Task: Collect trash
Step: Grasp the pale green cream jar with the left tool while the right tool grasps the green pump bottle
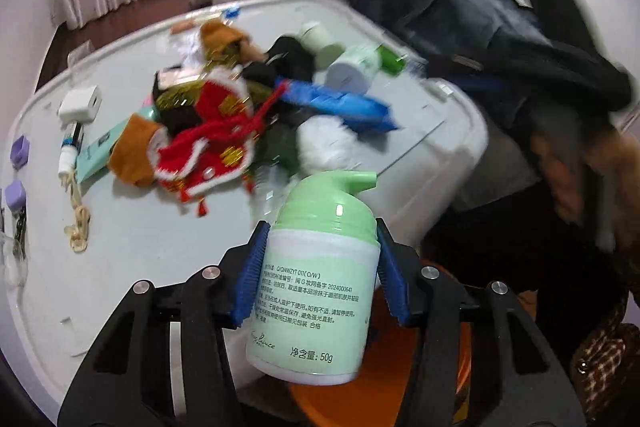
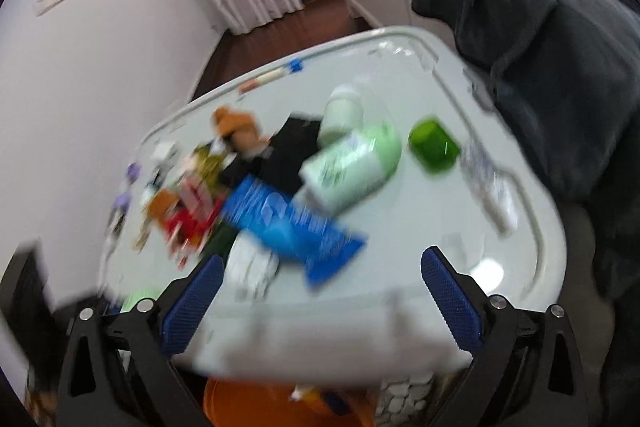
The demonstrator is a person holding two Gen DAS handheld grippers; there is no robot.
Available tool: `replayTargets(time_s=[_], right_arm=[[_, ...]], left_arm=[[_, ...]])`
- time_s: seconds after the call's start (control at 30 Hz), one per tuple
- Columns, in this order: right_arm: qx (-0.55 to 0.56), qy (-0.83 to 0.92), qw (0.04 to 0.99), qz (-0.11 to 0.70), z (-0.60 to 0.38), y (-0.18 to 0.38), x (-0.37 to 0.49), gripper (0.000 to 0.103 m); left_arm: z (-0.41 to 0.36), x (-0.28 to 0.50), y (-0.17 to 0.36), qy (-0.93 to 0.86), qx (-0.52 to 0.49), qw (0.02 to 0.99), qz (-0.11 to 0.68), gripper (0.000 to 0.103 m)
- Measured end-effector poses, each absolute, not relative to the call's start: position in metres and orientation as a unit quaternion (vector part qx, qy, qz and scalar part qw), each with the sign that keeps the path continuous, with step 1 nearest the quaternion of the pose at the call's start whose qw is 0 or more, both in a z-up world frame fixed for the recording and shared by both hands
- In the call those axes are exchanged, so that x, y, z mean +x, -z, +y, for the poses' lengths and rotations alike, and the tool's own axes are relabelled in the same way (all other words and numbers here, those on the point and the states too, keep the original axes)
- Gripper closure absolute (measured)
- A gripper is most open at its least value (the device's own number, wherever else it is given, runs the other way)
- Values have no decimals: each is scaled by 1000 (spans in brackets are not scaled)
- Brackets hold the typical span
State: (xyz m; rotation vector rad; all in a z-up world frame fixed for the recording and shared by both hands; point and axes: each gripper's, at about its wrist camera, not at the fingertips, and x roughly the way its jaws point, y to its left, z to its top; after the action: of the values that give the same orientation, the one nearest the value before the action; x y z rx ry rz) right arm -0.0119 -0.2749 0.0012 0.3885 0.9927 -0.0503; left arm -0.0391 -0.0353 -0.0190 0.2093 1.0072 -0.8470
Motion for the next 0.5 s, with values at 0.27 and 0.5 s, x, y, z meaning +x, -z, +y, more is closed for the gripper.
replayTargets(time_s=[0.27,0.5], right_arm=[[222,99,823,514,-284,38,71,11],[171,146,810,542,-267,57,94,28]], left_arm=[[-38,-36,7,412,76,791,446,53],[-38,-38,-2,421,74,794,432,53]])
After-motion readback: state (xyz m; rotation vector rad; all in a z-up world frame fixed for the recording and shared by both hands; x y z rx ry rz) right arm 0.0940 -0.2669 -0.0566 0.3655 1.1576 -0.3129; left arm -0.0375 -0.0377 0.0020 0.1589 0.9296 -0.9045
